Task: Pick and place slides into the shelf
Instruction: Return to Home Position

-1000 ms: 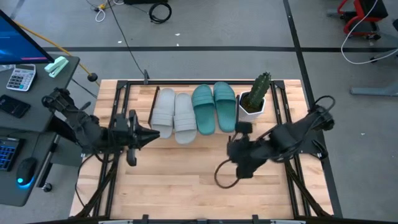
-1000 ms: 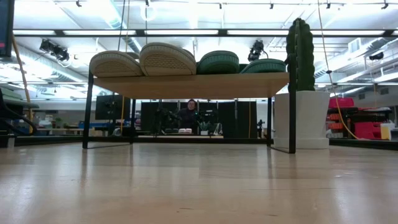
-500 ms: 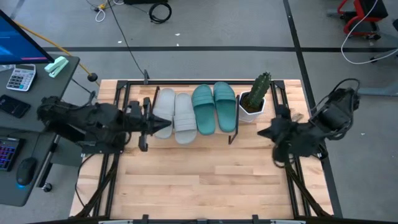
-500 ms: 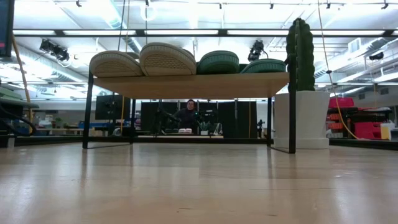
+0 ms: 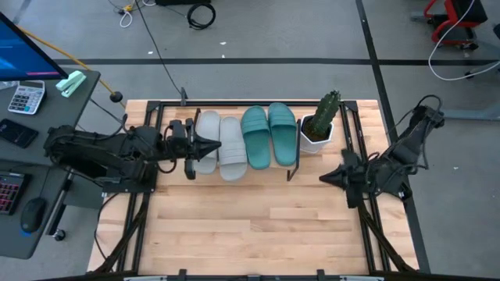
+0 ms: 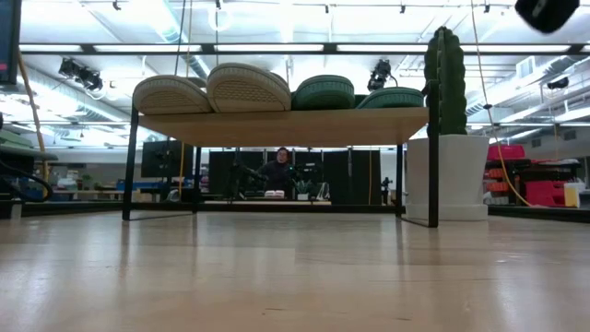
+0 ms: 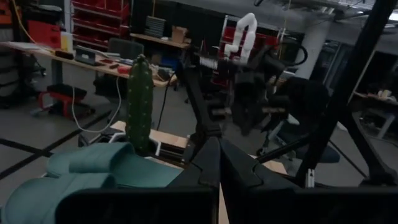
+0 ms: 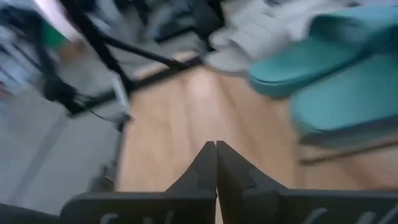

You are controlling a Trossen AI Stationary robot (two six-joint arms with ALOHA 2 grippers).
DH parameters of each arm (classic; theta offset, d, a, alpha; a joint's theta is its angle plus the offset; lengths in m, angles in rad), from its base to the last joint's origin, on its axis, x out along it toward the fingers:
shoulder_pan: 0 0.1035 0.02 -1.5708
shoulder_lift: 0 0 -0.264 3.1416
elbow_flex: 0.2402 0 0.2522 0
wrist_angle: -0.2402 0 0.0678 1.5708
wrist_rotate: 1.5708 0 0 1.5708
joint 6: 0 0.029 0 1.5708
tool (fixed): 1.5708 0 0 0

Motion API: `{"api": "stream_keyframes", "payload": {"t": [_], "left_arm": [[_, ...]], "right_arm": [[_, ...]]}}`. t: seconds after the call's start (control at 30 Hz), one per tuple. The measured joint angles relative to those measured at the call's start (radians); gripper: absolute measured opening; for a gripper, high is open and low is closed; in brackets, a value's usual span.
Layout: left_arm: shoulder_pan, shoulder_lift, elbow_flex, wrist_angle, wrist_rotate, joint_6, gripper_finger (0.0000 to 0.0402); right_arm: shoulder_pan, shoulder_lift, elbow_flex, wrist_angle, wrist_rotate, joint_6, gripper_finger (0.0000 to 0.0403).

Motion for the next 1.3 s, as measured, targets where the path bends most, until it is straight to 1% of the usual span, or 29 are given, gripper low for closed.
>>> {"api": "stream_keyframes", "payload": {"t": [0.1,0.2,0.3,0.37,0.5,0.57,0.63,0.7,0.8,0.9,1.1,1.2,1.3], "left_arm": [[0.015,0.000,0.000,0.002,-0.005,0.004,0.0004],[0.035,0.000,0.000,0.003,-0.007,0.004,0.0005],[0.060,0.000,0.000,0.002,-0.008,0.005,0.0008],[0.080,0.000,0.000,0.002,-0.007,0.006,0.0006],[0.129,-0.008,0.000,0.003,0.045,0.016,0.0006],[0.156,-0.014,0.000,-0.003,0.084,0.020,0.0009],[0.180,-0.022,0.000,0.000,0.119,0.030,0.0010],[0.202,-0.042,0.000,-0.011,0.154,0.032,0.0005],[0.240,-0.073,0.000,-0.007,0.202,0.032,0.0005],[0.284,-0.105,0.000,-0.008,0.242,0.033,0.0011],[0.377,-0.141,0.000,-0.029,0.338,0.025,0.0004],[0.418,-0.143,0.000,-0.029,0.370,0.002,0.0010],[0.449,-0.142,0.000,-0.032,0.378,0.000,0.0008]], "right_arm": [[-0.018,-0.041,-0.175,0.322,-0.020,-0.089,0.0000],[-0.076,-0.059,-0.315,0.610,-0.074,-0.157,0.0000],[-0.175,-0.060,-0.397,0.805,-0.170,-0.210,0.0000],[-0.258,-0.061,-0.413,0.860,-0.244,-0.229,0.0000],[-0.434,-0.060,-0.412,0.861,-0.429,-0.233,0.0000],[-0.515,-0.063,-0.412,0.860,-0.505,-0.226,0.0000],[-0.581,-0.070,-0.412,0.853,-0.562,-0.216,0.0000],[-0.628,-0.082,-0.412,0.827,-0.590,-0.216,0.0000],[-0.675,-0.107,-0.411,0.772,-0.610,-0.230,0.0000],[-0.703,-0.142,-0.410,0.727,-0.607,-0.245,0.0000],[-0.740,-0.236,-0.410,0.656,-0.561,-0.296,0.0000],[-0.751,-0.290,-0.410,0.627,-0.540,-0.328,0.0000],[-0.767,-0.346,-0.410,0.577,-0.538,-0.339,0.0000]]}}
